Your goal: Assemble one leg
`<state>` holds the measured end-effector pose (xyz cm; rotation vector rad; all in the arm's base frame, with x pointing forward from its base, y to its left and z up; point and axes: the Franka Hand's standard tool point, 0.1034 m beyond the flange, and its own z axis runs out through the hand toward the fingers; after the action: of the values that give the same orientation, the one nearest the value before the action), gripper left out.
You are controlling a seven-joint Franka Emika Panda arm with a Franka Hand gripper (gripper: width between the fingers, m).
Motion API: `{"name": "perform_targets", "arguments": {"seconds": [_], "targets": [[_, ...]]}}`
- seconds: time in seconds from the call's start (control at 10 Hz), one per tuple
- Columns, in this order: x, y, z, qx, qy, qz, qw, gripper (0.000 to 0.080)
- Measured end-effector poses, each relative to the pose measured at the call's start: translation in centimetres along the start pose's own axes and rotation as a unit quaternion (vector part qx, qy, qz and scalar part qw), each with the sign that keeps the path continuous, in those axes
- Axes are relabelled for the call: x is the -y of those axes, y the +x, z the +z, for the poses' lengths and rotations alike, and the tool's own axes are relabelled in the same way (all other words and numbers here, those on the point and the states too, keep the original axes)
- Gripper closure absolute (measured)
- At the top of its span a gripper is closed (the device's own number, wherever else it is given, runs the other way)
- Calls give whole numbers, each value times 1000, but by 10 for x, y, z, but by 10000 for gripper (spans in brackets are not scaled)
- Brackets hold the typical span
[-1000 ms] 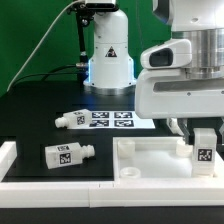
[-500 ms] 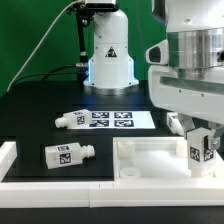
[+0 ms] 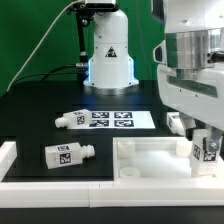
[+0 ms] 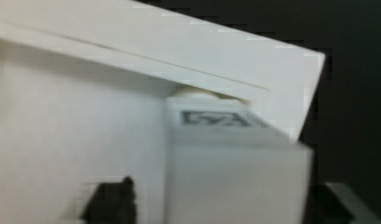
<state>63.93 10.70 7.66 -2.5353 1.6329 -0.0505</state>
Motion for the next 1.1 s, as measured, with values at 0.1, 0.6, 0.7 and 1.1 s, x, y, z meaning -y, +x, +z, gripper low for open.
{"name": "perform_targets", "arguments": {"seconds": [0.1, 0.6, 0.7, 1.1], "targets": [[1, 0, -1, -4, -2, -95, 996, 214], [4, 0, -4, -6, -6, -324, 946, 150], [4, 1, -4, -6, -7, -370, 929, 150], [12, 3, -2, -18, -12, -555, 831, 272]]}}
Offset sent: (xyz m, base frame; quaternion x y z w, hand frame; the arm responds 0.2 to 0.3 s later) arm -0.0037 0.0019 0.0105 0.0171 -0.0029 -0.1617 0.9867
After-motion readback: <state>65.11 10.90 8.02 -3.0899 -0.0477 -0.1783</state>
